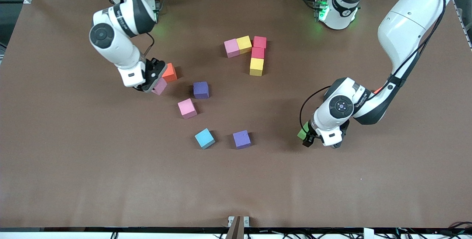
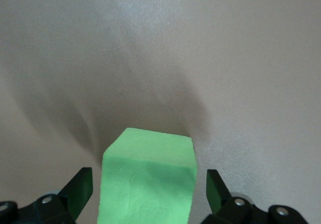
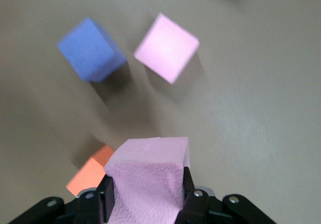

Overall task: Form number 2 with 11 blocks
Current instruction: 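Carry the pink cube to the row while the left gripper lifts green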

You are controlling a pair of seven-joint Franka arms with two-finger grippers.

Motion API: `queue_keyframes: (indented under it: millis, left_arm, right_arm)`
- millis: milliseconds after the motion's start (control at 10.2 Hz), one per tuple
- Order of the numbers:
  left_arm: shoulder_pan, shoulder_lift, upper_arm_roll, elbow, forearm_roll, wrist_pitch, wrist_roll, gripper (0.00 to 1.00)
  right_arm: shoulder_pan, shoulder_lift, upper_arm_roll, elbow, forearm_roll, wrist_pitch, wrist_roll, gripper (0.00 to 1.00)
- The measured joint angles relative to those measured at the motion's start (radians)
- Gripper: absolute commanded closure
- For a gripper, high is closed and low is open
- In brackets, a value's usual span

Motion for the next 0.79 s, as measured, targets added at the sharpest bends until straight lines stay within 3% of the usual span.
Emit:
queue_keyframes:
  millis: [394, 788]
  left_arm:
    - [0.009, 0.006, 0.001, 0.016, -0.021, -0.029, -0.005, 1.0]
    - [0.05, -0.046, 0.001, 0.039, -0.088, -0.087, -0.027, 1.0]
  right_arm:
    - [0.212, 0.042, 0.001, 0.085, 0.016, -0.003, 0.073, 0.67]
    - [0.462, 0.259, 0.003, 0.254, 0.016, 0.086, 0.136, 0.68]
